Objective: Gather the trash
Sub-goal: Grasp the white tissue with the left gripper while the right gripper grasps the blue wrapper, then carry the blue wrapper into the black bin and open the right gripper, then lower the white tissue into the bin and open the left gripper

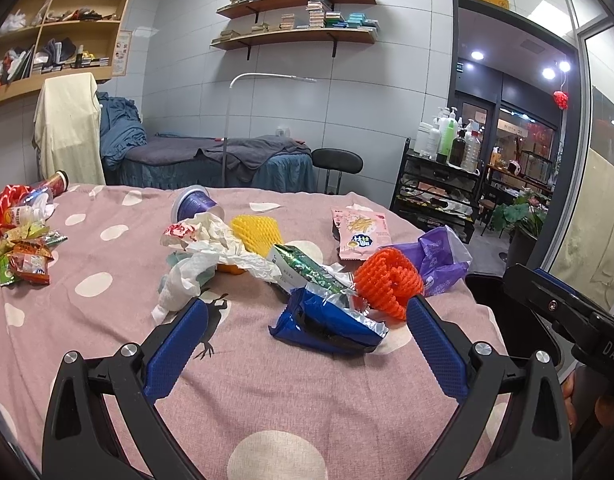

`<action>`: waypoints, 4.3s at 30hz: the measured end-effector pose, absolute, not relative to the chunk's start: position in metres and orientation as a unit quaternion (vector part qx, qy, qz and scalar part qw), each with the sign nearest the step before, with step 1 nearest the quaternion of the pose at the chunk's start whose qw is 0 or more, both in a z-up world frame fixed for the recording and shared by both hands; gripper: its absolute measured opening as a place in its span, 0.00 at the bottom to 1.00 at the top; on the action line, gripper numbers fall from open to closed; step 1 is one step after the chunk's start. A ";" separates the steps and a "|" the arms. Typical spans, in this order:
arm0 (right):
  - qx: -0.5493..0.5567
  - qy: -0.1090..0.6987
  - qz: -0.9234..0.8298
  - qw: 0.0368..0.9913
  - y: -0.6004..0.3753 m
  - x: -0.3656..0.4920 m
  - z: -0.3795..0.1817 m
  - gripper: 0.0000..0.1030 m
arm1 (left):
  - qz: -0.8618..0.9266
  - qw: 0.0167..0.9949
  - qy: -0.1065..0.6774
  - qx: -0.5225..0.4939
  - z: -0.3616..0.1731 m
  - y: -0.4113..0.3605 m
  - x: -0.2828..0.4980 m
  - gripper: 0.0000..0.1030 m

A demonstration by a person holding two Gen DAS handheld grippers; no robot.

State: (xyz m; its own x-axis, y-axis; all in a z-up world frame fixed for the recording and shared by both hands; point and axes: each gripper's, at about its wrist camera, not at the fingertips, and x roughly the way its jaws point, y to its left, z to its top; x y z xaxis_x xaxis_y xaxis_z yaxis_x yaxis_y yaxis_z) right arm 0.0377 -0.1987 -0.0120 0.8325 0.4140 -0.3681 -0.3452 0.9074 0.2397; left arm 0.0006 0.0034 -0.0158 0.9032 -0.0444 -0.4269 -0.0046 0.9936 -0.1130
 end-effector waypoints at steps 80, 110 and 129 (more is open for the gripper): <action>0.074 0.250 0.110 0.959 -0.298 0.081 -0.021 0.02 | -0.239 0.916 0.316 -0.054 -0.010 -0.075 0.094 0.31; 0.153 0.283 -0.114 0.940 -0.414 0.090 -0.090 0.86 | -0.360 0.861 0.361 -0.001 -0.021 -0.213 0.124 0.31; 0.181 0.246 -0.169 0.937 -0.452 0.067 -0.069 0.90 | -0.367 0.828 0.421 0.044 -0.057 -0.269 0.145 0.32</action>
